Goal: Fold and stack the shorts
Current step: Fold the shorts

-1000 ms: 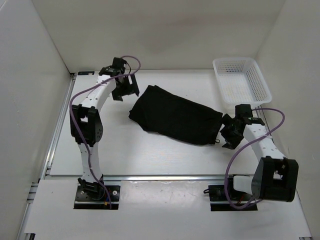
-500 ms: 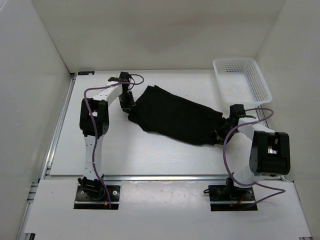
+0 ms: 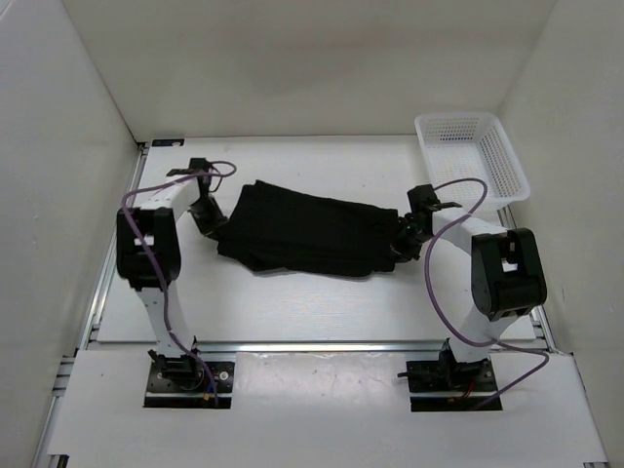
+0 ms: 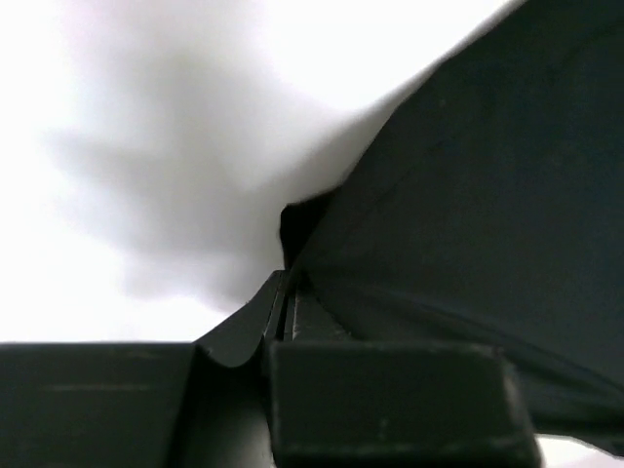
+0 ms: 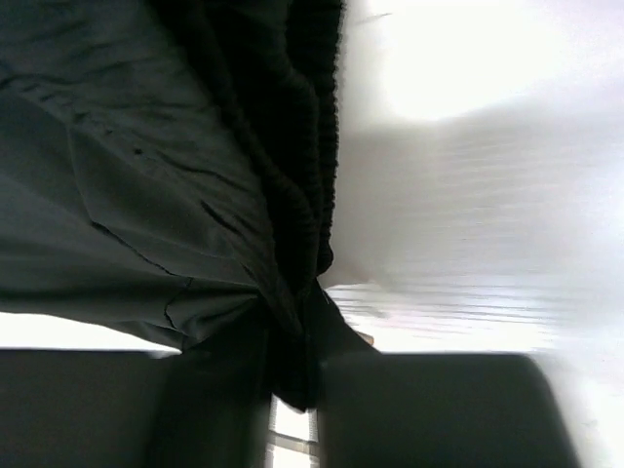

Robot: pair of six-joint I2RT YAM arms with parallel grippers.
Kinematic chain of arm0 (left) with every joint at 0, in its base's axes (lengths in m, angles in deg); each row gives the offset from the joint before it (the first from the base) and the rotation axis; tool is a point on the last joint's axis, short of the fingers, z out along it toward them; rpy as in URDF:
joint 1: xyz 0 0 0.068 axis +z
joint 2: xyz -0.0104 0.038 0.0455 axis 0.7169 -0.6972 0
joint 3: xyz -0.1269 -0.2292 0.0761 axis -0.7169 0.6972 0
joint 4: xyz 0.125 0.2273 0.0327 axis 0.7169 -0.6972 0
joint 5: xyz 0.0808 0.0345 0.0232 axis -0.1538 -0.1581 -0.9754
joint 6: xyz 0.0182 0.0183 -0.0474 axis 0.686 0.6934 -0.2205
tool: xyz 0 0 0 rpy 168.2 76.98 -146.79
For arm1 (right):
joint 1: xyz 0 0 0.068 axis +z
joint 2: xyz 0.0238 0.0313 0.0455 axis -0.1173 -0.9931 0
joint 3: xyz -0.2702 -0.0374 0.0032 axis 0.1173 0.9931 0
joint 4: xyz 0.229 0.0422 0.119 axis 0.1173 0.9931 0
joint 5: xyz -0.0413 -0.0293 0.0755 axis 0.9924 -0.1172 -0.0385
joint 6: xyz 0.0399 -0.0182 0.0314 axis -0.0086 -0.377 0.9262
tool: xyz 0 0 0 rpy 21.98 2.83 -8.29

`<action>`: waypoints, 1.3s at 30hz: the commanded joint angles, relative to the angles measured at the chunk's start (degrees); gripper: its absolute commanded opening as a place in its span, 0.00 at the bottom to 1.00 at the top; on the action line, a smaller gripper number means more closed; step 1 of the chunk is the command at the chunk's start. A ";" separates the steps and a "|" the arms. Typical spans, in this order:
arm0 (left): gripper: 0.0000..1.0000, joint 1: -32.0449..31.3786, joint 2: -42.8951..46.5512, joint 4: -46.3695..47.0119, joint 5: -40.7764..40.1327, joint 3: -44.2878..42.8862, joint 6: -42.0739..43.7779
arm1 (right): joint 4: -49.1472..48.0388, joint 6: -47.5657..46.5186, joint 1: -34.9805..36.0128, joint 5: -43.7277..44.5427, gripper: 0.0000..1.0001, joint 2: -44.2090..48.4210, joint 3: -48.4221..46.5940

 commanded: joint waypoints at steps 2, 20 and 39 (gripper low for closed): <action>0.11 2.56 14.99 -0.16 -3.45 10.72 -2.88 | 5.68 -5.23 1.61 6.19 0.39 -1.87 -3.67; 0.99 2.56 22.47 -5.87 -4.16 6.26 -0.96 | -10.47 8.82 -7.71 -17.42 0.91 9.91 12.93; 0.98 1.95 23.61 -5.88 -4.77 7.40 -3.34 | -8.67 4.53 -7.71 -10.96 0.01 1.56 6.26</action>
